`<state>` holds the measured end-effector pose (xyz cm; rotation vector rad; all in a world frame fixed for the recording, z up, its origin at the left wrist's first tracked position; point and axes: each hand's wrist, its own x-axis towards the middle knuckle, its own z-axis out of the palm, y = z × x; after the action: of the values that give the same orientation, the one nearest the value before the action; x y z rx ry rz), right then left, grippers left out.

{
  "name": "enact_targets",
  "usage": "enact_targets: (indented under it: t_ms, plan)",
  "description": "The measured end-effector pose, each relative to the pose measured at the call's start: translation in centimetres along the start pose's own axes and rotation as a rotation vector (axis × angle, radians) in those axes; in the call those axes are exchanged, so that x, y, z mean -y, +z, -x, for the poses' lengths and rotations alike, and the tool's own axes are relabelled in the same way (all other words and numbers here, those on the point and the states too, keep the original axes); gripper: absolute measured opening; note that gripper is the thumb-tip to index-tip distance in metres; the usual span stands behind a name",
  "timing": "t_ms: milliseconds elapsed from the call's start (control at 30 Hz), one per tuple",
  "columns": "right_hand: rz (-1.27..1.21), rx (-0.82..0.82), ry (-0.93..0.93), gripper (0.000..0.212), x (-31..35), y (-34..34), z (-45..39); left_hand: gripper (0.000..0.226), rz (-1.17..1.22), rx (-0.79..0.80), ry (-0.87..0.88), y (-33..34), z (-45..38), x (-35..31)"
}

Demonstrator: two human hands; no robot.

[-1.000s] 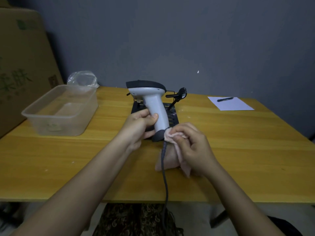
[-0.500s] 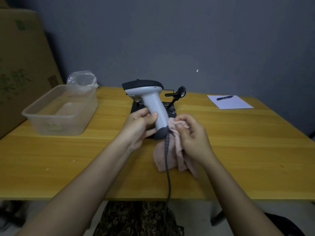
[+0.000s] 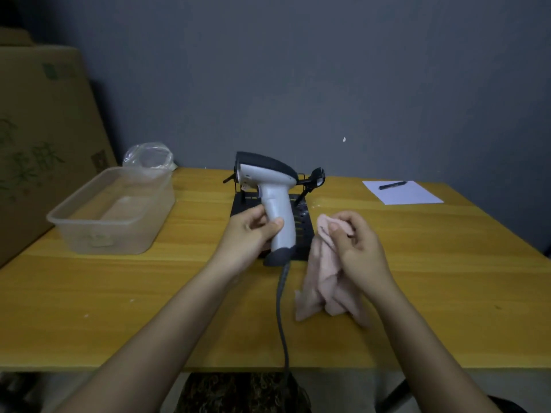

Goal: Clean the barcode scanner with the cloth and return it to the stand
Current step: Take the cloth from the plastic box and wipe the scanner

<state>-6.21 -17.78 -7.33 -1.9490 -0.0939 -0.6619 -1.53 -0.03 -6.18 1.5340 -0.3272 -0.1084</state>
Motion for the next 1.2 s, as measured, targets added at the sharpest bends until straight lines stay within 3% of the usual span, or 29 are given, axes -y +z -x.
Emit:
enact_targets:
  t_ms: [100,233,367,567,700,833,900,967,1067,1133,1200]
  plan:
    - [-0.173,-0.075,-0.022,0.009,1.0,0.2,-0.4,0.027,-0.071,-0.019,0.040,0.7,0.1,0.0]
    - [-0.205,-0.078,0.045,0.003,1.2,1.9,-1.0,0.031,-0.215,-0.007,0.121,1.6,0.2,0.5]
    - [-0.302,-0.087,0.105,0.008,1.2,3.0,-0.8,0.037,-0.379,-0.024,0.217,2.0,0.1,0.5]
    - [-0.450,-0.120,0.244,0.013,0.6,3.4,-0.2,0.031,0.046,-0.007,0.012,1.4,0.2,0.2]
    - [-0.543,-0.052,0.276,0.013,0.7,3.6,-0.2,0.035,0.076,0.103,-0.085,1.3,-0.1,0.3]
    - [-0.425,-0.001,0.240,0.020,0.8,3.1,-0.6,0.033,0.099,0.094,-0.111,1.4,-0.2,0.4]
    - [-0.243,-0.047,0.207,0.023,0.6,2.3,-1.0,0.032,0.104,0.058,-0.127,1.3,-0.3,0.6]
    - [-0.081,-0.197,0.140,0.017,0.7,1.3,-1.3,0.034,0.063,0.033,-0.128,1.0,-0.3,0.7]
    - [-0.031,-0.357,-0.105,0.013,3.0,0.3,-1.5,0.034,0.049,0.023,-0.121,1.0,-0.3,0.8]
    - [0.054,-0.382,-0.326,0.018,5.0,0.5,-2.1,0.032,0.043,0.024,-0.108,1.2,-0.2,0.8]
    - [0.158,-0.305,-0.455,0.015,6.1,1.5,-3.2,0.033,0.016,0.027,-0.082,1.4,-0.2,0.9]
